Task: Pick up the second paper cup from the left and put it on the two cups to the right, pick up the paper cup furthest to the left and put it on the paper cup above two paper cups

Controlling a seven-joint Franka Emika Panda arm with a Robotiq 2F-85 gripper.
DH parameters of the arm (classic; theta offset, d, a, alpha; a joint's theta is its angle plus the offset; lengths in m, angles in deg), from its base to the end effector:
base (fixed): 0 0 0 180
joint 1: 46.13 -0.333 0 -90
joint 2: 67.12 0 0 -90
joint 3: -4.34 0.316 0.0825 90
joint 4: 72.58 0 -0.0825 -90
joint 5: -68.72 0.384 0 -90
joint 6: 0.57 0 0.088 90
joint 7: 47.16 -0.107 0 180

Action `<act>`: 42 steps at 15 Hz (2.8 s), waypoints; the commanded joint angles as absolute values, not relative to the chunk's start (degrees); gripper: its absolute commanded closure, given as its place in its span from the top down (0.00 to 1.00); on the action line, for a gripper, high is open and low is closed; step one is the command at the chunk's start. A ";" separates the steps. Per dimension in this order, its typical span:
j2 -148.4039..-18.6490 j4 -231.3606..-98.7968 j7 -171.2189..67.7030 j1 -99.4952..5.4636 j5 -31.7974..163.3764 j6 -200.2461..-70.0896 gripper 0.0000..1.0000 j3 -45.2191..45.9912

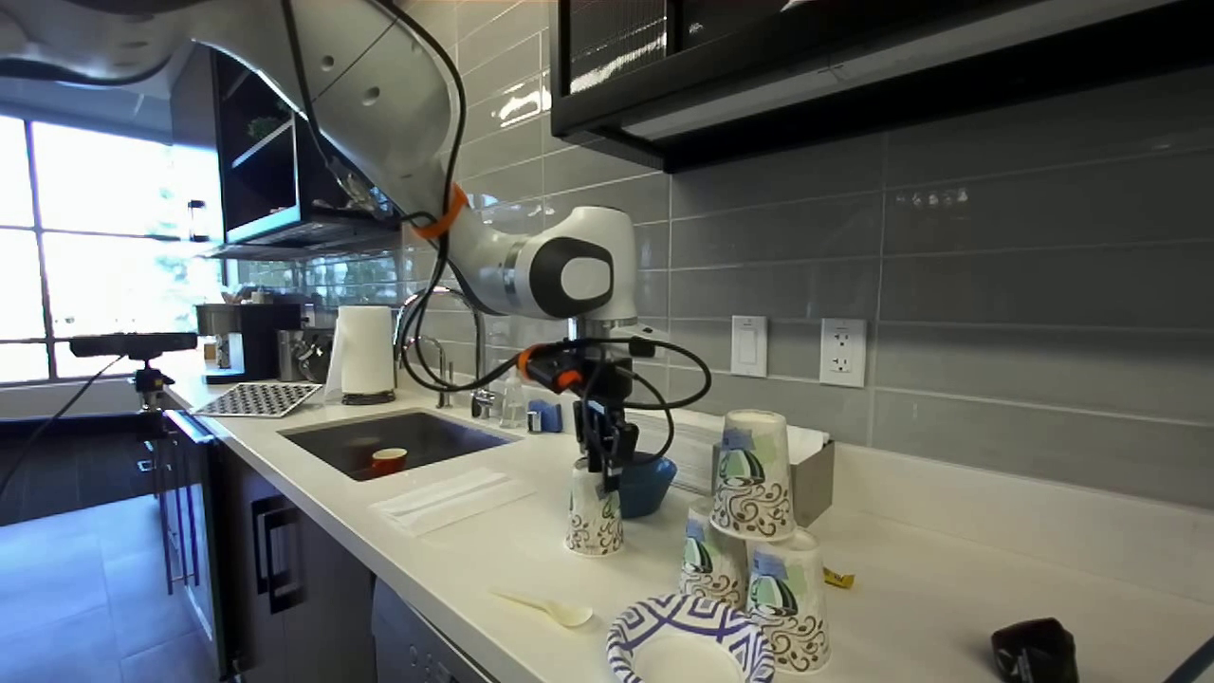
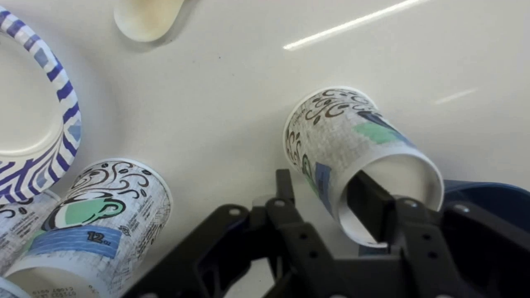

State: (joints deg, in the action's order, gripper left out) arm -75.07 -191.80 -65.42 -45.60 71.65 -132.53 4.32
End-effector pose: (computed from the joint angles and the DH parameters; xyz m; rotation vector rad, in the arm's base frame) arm 0.5779 -0.0045 0.3690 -3.0374 0.5541 -0.1182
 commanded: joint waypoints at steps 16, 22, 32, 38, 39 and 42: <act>-62.66 -191.98 -70.91 -44.48 68.74 -127.25 0.00 1.53; -59.96 -190.74 -72.92 -43.93 65.66 -124.93 0.02 2.36; -56.62 -188.09 -74.07 -43.71 62.66 -122.90 0.00 3.25; -54.49 -183.11 -75.21 -41.47 56.62 -119.89 0.00 3.31; -54.30 -182.05 -75.71 -40.87 55.46 -119.02 0.00 3.35; -54.57 -179.91 -76.40 -38.54 52.74 -117.95 0.00 2.63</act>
